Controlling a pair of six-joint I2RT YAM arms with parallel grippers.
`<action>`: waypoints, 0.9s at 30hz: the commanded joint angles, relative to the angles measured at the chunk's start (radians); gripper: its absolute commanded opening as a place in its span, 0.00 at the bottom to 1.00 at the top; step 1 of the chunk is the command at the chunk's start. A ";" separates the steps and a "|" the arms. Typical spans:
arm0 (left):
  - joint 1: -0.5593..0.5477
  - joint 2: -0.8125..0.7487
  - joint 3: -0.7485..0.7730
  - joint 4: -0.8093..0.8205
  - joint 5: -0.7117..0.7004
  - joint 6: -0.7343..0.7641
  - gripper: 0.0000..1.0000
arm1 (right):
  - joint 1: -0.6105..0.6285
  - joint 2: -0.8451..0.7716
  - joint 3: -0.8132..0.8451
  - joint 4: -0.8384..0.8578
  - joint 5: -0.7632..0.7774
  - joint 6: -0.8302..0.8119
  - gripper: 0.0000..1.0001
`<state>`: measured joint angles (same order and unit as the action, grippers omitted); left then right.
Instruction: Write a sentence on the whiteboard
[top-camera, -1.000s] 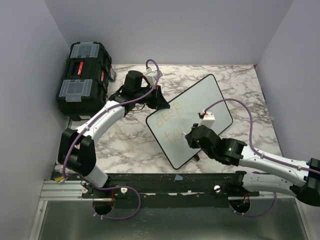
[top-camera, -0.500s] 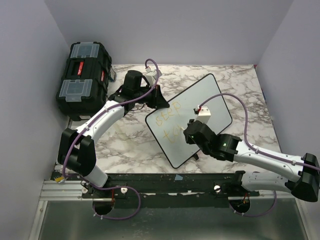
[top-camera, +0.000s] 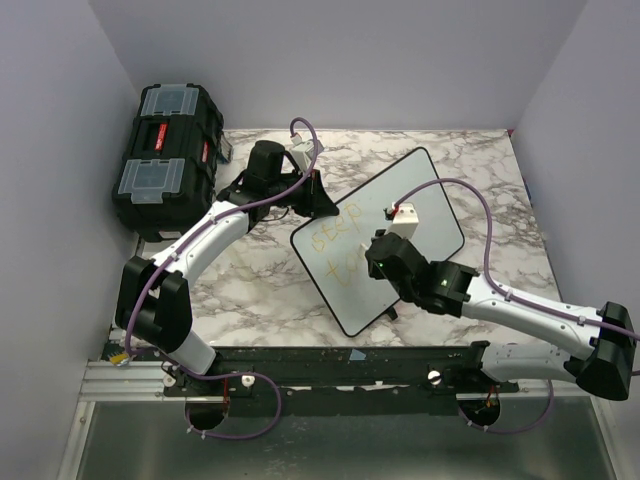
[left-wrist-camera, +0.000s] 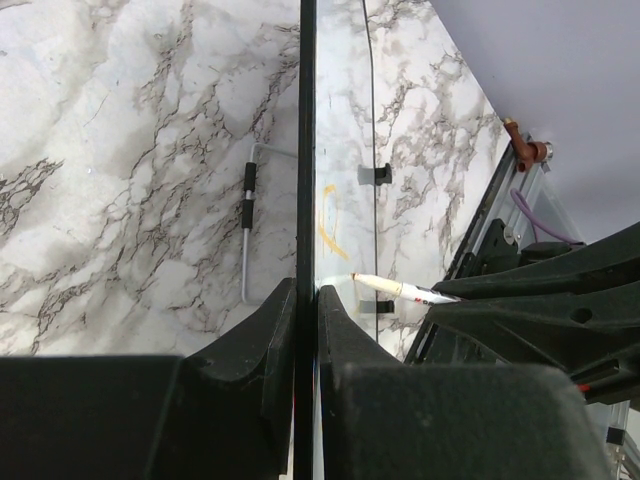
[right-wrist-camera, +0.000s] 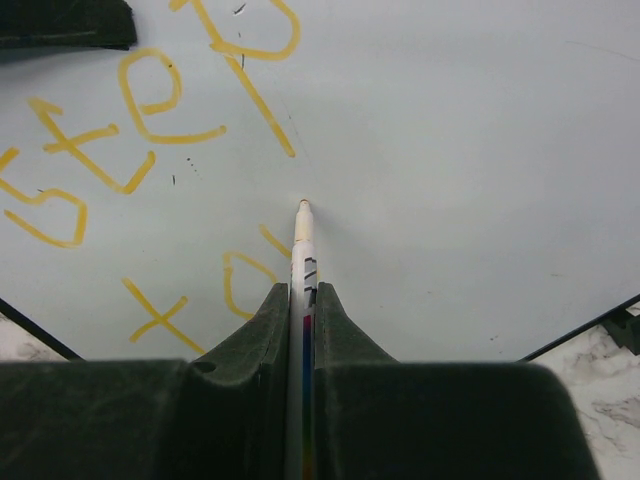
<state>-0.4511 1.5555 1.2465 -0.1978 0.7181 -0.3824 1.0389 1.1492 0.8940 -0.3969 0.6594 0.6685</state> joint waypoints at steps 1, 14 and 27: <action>-0.011 -0.055 0.005 0.098 0.047 0.017 0.00 | -0.009 0.006 -0.025 0.010 -0.011 0.015 0.01; -0.011 -0.060 0.005 0.095 0.043 0.019 0.00 | -0.009 -0.069 -0.142 -0.050 -0.050 0.101 0.01; -0.011 -0.060 0.003 0.094 0.044 0.019 0.00 | -0.010 -0.020 -0.060 -0.021 0.009 0.045 0.01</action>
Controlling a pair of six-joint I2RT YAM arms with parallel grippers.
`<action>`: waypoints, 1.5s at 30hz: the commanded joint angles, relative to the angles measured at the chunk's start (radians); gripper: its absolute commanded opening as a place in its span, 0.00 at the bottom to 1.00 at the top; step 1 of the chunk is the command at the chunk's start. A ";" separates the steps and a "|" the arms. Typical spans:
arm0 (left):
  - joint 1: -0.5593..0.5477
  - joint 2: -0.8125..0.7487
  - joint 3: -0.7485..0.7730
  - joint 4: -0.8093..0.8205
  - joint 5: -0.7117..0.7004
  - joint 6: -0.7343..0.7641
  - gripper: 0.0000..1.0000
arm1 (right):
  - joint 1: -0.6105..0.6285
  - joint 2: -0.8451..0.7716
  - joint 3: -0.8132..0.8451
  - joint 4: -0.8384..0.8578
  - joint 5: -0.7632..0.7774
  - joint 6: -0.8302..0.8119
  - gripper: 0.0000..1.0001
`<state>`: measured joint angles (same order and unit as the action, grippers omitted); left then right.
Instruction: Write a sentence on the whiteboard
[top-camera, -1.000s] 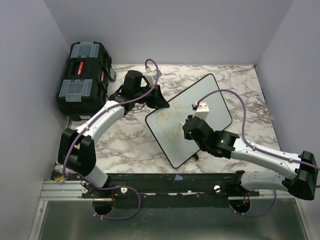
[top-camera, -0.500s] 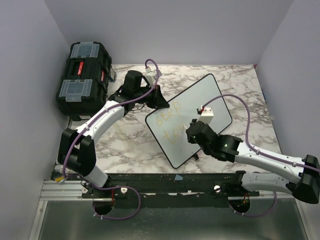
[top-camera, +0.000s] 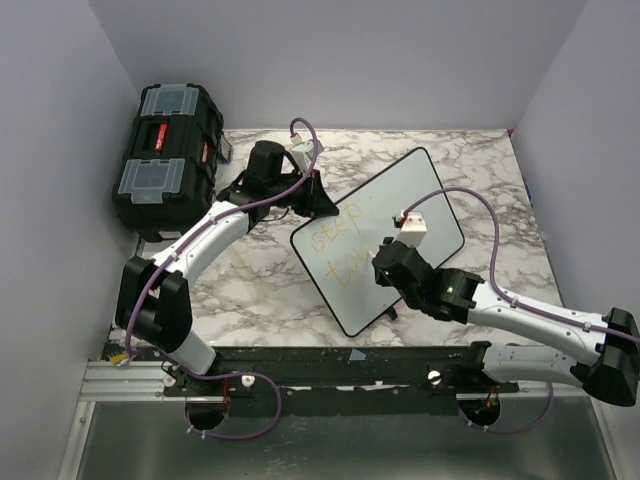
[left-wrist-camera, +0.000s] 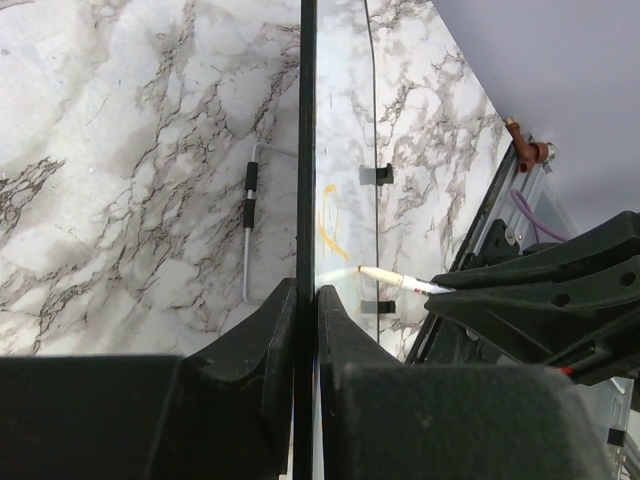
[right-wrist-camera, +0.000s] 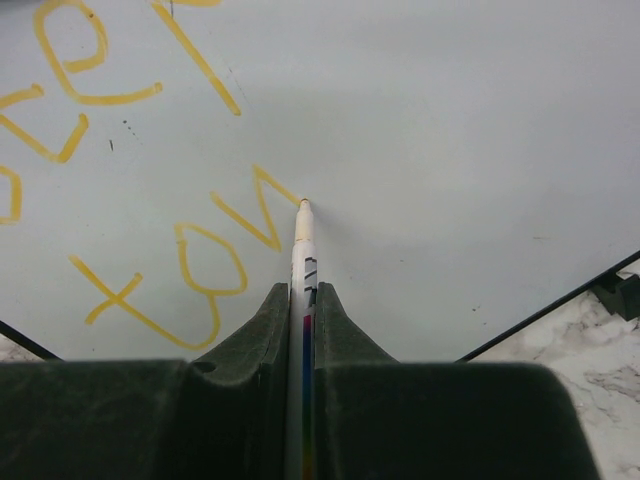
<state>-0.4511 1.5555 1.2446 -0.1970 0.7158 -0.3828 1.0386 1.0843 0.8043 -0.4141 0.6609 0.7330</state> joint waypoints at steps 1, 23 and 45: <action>-0.010 -0.060 0.005 0.093 0.047 0.019 0.00 | -0.011 0.050 0.039 0.002 0.012 -0.025 0.01; -0.010 -0.052 0.014 0.097 0.043 0.017 0.00 | -0.023 -0.022 0.115 0.018 0.005 -0.086 0.01; -0.011 -0.035 0.023 0.093 0.041 0.018 0.00 | -0.160 0.020 0.040 0.093 -0.098 -0.105 0.01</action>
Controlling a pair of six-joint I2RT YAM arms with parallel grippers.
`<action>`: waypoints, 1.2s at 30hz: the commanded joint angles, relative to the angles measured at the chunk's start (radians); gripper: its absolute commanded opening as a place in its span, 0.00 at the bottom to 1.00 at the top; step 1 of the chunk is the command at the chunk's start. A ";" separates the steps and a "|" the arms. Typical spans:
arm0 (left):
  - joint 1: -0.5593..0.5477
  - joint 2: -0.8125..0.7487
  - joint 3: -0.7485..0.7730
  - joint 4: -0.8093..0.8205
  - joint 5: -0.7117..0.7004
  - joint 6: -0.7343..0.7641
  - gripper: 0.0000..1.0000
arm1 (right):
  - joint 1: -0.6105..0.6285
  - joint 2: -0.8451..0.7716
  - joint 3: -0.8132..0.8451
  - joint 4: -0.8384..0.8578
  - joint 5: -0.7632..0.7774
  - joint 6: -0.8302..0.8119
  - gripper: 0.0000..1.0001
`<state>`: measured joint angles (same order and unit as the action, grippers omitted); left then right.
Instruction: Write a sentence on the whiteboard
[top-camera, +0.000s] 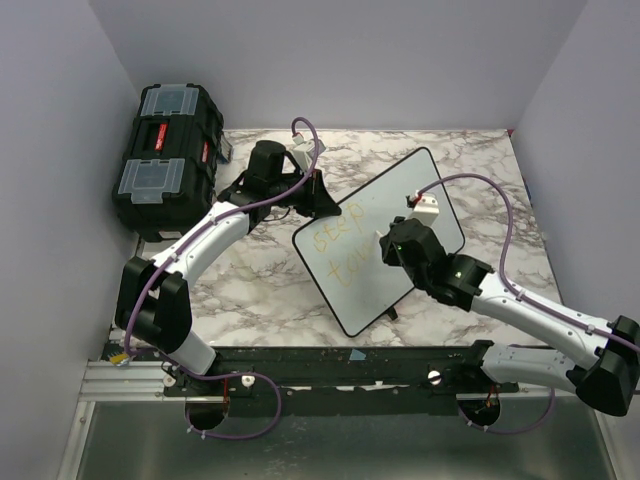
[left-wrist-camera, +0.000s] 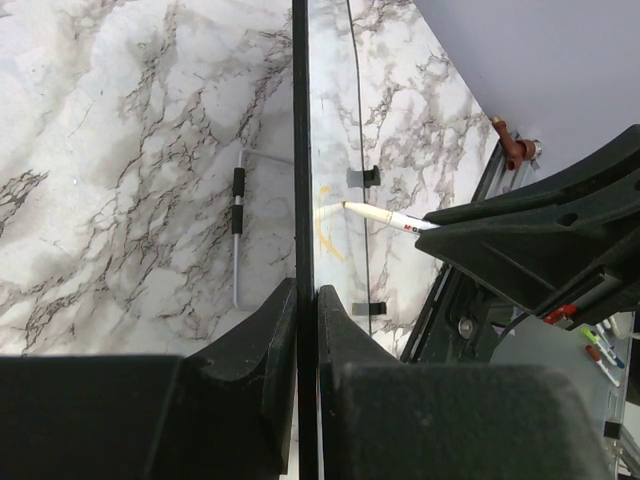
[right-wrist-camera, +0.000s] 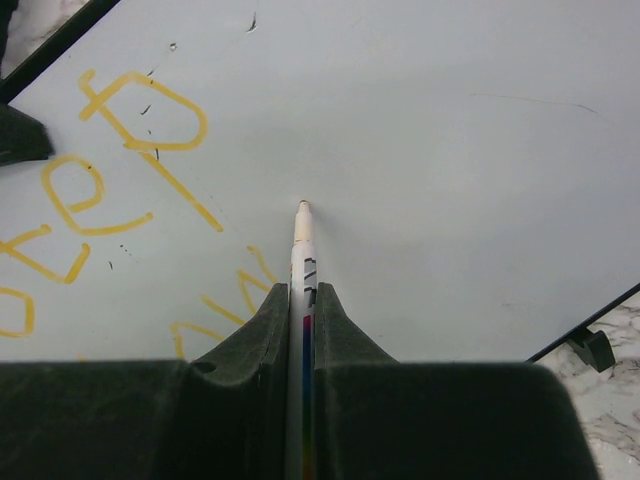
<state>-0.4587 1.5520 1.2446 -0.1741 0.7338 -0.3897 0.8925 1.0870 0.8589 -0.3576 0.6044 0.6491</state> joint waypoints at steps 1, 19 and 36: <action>-0.003 -0.031 0.024 0.070 0.022 0.025 0.00 | -0.017 0.022 -0.014 0.040 -0.046 -0.024 0.01; -0.003 -0.016 0.026 0.093 0.029 0.018 0.00 | -0.018 0.016 -0.063 0.029 -0.224 -0.033 0.01; -0.003 -0.037 0.007 0.096 0.026 0.014 0.00 | -0.018 -0.042 -0.144 -0.051 -0.240 0.044 0.01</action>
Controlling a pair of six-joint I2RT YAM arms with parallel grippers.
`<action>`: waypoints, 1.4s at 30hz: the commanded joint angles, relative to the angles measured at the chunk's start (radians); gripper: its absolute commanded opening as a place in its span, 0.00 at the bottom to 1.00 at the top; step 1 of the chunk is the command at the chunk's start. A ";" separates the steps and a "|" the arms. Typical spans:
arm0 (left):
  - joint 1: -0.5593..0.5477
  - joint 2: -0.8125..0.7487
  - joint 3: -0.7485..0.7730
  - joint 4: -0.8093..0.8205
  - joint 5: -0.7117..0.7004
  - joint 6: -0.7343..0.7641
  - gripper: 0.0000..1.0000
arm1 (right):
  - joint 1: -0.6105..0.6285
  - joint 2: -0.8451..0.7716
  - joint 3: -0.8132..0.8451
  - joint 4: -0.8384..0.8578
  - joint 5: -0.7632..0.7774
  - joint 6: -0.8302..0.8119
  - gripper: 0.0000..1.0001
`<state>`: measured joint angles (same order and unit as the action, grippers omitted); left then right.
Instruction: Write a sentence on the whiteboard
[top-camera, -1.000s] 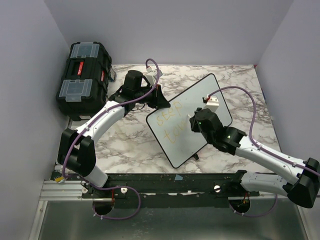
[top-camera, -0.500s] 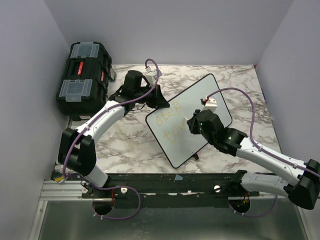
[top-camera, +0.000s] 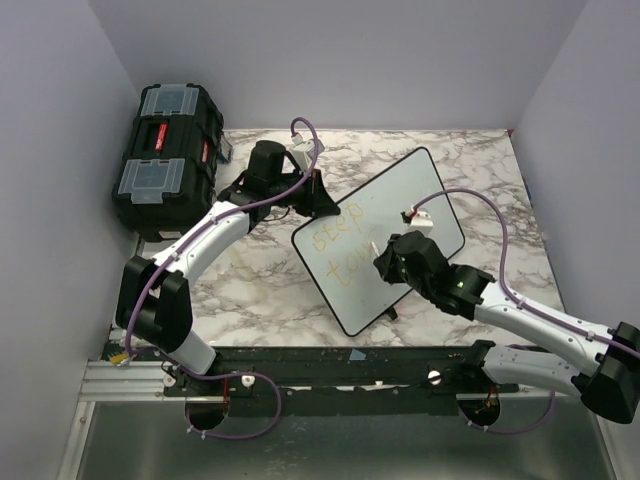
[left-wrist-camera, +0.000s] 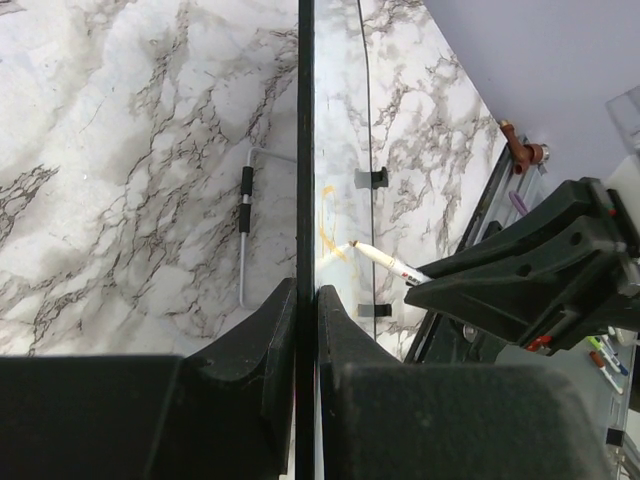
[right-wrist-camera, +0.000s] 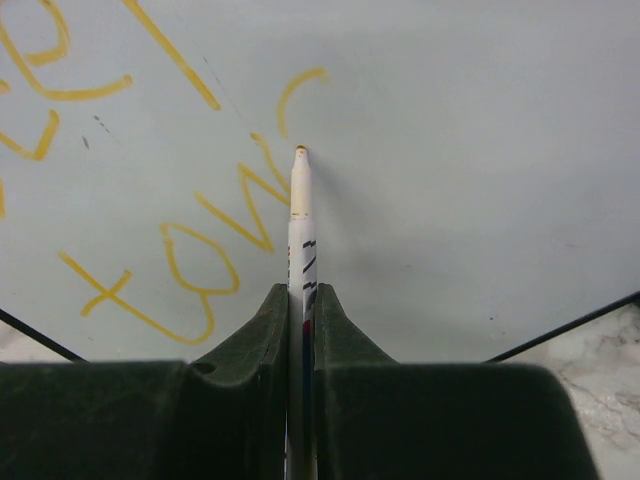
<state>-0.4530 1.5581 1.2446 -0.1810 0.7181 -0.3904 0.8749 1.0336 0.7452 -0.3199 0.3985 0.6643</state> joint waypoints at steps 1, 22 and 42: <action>-0.009 -0.045 0.007 0.104 0.042 0.015 0.00 | -0.001 0.011 -0.030 -0.096 -0.030 0.032 0.01; -0.009 -0.006 0.016 0.081 0.039 0.038 0.00 | -0.001 -0.073 0.052 -0.187 -0.045 0.049 0.01; -0.009 0.021 -0.013 0.107 0.021 0.051 0.17 | -0.002 -0.070 0.070 -0.160 -0.021 0.046 0.01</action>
<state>-0.4530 1.5833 1.2446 -0.1501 0.7330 -0.3855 0.8749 0.9695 0.8009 -0.4770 0.3687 0.7074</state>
